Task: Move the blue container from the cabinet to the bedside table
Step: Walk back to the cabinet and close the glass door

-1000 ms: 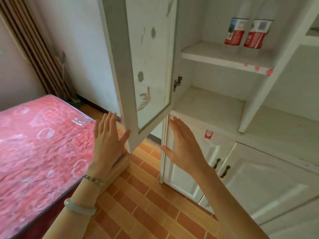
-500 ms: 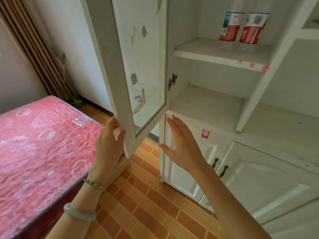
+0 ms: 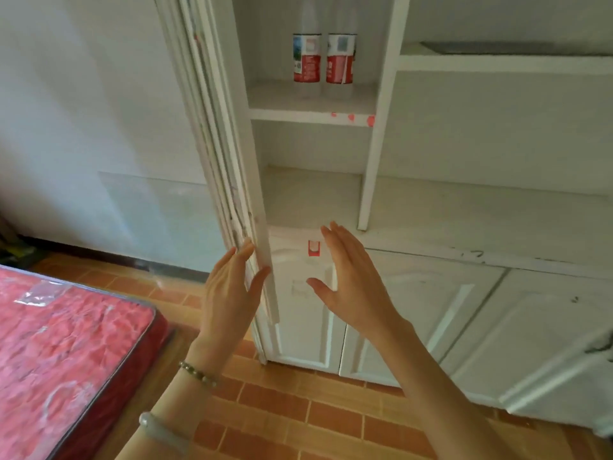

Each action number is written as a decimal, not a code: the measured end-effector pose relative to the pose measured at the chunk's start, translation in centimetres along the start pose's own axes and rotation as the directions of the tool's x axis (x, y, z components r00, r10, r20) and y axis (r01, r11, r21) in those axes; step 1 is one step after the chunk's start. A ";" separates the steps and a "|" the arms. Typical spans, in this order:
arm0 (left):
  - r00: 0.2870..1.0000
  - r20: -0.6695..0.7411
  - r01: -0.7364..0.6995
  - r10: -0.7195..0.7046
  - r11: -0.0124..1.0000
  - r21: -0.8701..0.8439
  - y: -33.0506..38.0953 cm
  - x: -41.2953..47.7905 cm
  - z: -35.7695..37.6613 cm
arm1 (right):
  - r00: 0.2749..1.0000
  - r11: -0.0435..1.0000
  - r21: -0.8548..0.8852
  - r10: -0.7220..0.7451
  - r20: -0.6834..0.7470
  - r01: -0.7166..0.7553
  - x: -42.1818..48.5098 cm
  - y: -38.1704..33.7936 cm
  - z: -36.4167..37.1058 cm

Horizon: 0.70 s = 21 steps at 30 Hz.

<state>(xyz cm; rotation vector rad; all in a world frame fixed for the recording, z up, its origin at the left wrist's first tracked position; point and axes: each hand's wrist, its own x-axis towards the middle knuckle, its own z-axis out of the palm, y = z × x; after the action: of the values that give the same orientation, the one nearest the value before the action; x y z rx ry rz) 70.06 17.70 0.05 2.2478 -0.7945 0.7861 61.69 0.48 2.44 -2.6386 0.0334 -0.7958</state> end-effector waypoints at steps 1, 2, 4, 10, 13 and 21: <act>1.000 -0.005 -0.029 0.028 0.999 -0.018 0.9 0.7 0.9 | 1.000 1.000 -0.014 0.022 -0.011 -0.022 -0.4 0.6 -0.7; 0.999 -0.007 -0.043 0.043 0.998 -0.037 1.8 1.4 1.9 | 0.999 0.999 -0.025 0.044 -0.024 -0.045 -0.7 1.3 -1.5; 0.998 -0.005 -0.059 0.059 0.995 -0.083 3.5 2.7 4.0 | 0.995 0.995 -0.049 0.086 -0.057 -0.089 -1.4 2.5 -3.1; 0.989 0.096 -0.104 0.117 0.986 -0.130 6.5 7.0 10.1 | 0.978 0.976 -0.121 0.168 -0.125 -0.183 -2.3 6.4 -6.3; 0.955 0.190 -0.214 0.228 0.973 -0.090 7.0 8.9 13.1 | 0.973 0.970 -0.137 0.184 -0.139 -0.203 -2.0 8.4 -7.0; 0.918 0.287 -0.294 0.273 0.955 0.032 7.7 10.9 18.1 | 0.978 0.970 -0.160 0.161 -0.131 -0.181 0.9 12.9 -7.2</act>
<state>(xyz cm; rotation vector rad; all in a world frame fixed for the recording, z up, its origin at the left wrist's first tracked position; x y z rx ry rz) 77.48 -3.53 -1.10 2.3741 -1.2678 0.6403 59.69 -14.15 3.65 -2.6968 0.3731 -0.9234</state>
